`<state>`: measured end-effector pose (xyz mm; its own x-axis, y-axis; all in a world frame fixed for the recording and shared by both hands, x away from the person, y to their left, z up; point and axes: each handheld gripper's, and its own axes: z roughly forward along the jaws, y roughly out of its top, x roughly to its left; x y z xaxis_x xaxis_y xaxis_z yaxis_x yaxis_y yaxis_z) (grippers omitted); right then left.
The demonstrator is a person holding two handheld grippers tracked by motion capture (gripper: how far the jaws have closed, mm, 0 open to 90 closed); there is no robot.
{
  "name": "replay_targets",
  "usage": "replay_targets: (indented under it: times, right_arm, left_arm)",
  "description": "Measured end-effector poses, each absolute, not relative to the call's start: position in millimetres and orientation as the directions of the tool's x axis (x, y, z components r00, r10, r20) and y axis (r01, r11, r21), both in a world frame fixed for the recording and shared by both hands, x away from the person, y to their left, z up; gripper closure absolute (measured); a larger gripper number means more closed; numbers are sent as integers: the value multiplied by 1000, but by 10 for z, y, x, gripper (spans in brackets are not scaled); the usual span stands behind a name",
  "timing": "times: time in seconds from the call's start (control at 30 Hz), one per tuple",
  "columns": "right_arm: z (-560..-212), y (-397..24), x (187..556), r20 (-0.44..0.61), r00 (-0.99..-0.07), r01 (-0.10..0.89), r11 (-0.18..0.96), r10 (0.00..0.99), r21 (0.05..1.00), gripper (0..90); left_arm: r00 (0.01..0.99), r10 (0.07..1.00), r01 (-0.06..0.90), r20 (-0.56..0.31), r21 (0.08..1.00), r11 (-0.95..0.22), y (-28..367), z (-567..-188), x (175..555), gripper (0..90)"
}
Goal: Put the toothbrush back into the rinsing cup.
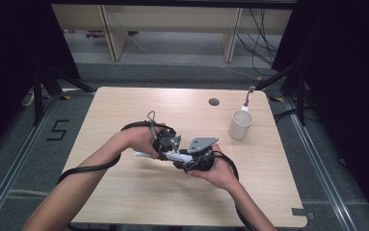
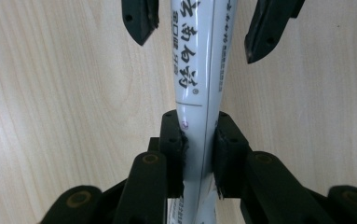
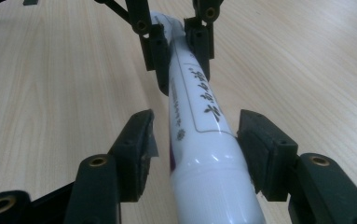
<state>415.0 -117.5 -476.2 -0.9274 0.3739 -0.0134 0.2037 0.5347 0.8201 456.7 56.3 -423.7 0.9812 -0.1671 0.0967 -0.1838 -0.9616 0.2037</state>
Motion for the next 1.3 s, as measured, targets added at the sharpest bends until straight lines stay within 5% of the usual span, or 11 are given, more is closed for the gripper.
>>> replay_targets:
  times: [0.67, 1.3]
  right_arm:
    - [-4757, -1134, 4141, -17, -933, 196, 547, 360, 814, 634]
    - [-4763, -1125, 4135, -49, -933, 172, 561, 356, 810, 641]
  left_arm:
    - [973, -207, -223, 101, 202, -954, 520, -4207, 4545, 759]
    - [977, -188, -207, 101, 226, -952, 529, -4185, 4525, 760]
